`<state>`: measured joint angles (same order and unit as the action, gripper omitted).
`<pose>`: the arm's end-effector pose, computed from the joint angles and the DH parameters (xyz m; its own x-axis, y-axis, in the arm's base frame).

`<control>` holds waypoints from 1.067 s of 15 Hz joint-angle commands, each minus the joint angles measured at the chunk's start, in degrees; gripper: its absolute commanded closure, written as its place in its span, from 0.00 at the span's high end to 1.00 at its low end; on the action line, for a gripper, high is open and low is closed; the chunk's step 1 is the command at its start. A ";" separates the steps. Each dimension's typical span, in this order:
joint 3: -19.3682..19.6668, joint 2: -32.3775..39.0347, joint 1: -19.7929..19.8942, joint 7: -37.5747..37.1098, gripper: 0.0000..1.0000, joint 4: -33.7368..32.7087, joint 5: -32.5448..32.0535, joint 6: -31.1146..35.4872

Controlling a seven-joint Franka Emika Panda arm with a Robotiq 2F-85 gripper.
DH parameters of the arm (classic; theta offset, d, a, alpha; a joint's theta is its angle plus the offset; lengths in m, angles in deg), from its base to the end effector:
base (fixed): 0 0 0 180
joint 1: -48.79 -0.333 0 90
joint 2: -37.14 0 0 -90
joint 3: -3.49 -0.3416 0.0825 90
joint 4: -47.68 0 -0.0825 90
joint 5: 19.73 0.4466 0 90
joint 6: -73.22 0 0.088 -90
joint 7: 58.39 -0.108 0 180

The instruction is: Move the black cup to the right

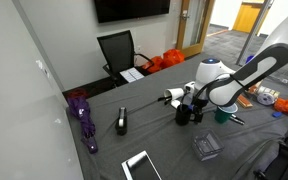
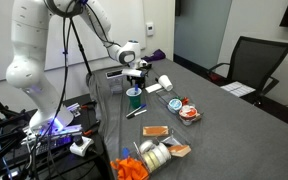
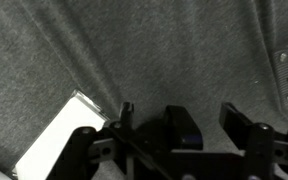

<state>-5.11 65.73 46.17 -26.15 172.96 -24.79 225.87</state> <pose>0.5808 0.1222 0.1225 0.6825 0.7309 0.0066 0.7306 -0.6819 -0.0338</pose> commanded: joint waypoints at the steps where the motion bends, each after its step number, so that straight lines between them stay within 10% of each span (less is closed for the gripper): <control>1: -1.91 1.26 2.45 0.95 0.57 0.78 -0.76 3.96; 9: -3.15 2.50 3.84 1.21 0.03 0.99 -1.00 5.68; 16: -4.15 0.51 4.66 1.62 0.05 2.46 -0.72 5.37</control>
<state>-7.41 67.85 48.95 -25.68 173.34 -24.85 230.37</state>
